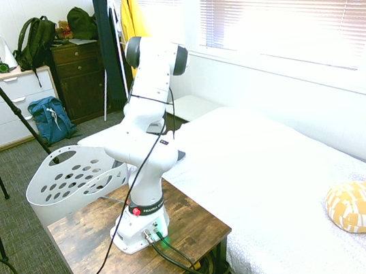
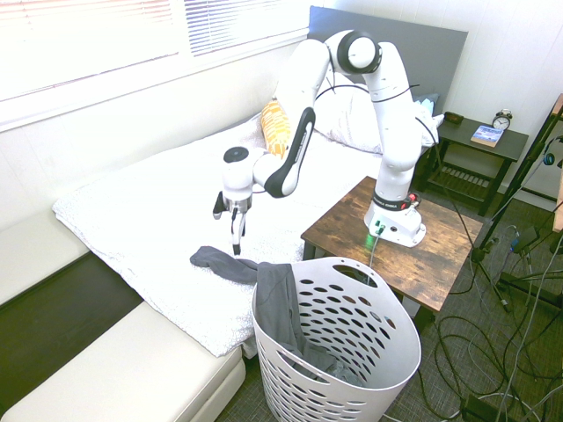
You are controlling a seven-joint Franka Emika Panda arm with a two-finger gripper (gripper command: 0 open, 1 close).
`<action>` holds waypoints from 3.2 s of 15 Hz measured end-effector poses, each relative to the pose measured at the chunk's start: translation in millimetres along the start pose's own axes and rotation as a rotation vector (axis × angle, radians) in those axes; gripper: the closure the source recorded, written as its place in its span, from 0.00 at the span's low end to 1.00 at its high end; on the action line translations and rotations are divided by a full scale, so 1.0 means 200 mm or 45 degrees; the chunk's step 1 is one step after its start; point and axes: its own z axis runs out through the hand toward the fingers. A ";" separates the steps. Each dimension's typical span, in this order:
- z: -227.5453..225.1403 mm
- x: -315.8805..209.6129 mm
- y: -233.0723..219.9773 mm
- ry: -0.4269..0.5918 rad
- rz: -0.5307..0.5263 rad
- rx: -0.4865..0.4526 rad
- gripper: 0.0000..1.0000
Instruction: Put my clothes in the laundry bag
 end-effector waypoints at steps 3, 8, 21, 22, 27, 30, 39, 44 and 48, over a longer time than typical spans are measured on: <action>0.34 0.05 -0.16 -0.040 0.028 -0.032 0.00; 0.51 0.06 -0.17 0.031 -0.010 -0.086 0.00; 0.68 0.03 -0.09 0.117 0.034 -0.097 1.00; 0.68 0.03 -0.09 0.114 0.035 -0.090 1.00; 0.66 0.05 -0.10 0.106 0.054 -0.072 1.00; 0.65 0.04 -0.10 0.105 0.057 -0.066 1.00; 0.53 0.12 -0.09 0.116 0.091 -0.036 1.00; 0.31 0.18 -0.06 0.128 0.124 0.001 1.00; -0.28 0.24 -0.15 0.209 0.123 0.098 1.00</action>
